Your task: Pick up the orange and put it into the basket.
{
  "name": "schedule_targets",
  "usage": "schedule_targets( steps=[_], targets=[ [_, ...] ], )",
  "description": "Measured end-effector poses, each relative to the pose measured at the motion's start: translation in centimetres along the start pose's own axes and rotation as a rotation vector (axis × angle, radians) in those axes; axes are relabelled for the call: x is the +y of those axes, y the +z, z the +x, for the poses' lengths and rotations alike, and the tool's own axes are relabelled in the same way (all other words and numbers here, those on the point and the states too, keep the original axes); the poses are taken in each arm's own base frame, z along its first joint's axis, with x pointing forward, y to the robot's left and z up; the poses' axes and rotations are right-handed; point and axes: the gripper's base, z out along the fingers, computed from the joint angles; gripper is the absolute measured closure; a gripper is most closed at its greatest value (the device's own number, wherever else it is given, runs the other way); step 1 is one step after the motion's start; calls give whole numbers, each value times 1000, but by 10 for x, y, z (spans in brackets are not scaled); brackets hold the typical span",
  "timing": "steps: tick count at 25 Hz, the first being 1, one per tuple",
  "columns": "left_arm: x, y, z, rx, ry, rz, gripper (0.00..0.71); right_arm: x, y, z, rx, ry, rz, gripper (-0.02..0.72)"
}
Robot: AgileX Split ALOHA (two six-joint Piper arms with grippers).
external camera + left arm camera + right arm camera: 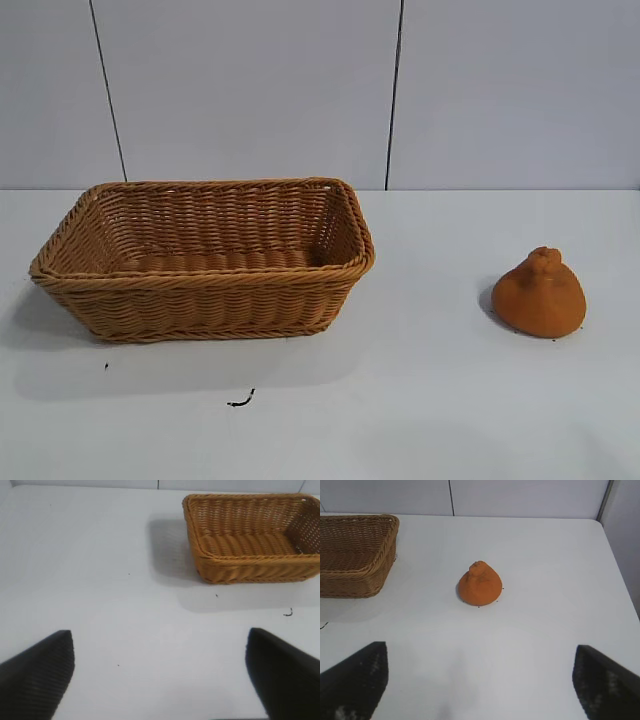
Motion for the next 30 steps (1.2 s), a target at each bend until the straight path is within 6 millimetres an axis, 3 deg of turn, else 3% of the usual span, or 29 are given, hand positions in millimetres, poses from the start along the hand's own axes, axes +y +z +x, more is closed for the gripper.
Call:
schedule_targets(
  steps=[6,10,13,18,21,25,30],
  targets=[
    [0,0,0,0,0,0,44,-1,-5,-10,-22,8,5,10],
    [0,0,0,0,0,0,44,-4,9,-44,71,27,25,10],
    [0,0,0,0,0,0,44,-6,37,-76,206,40,17,10],
    [0,0,0,1,0,0,44,-5,107,-123,464,97,-41,10],
    [0,0,0,0,0,0,44,-5,157,-141,580,124,-61,10],
    [0,0,0,0,0,0,44,-7,224,-152,699,138,-65,10],
    [0,0,0,0,0,0,44,-9,304,-147,816,148,-66,10]
  ],
)
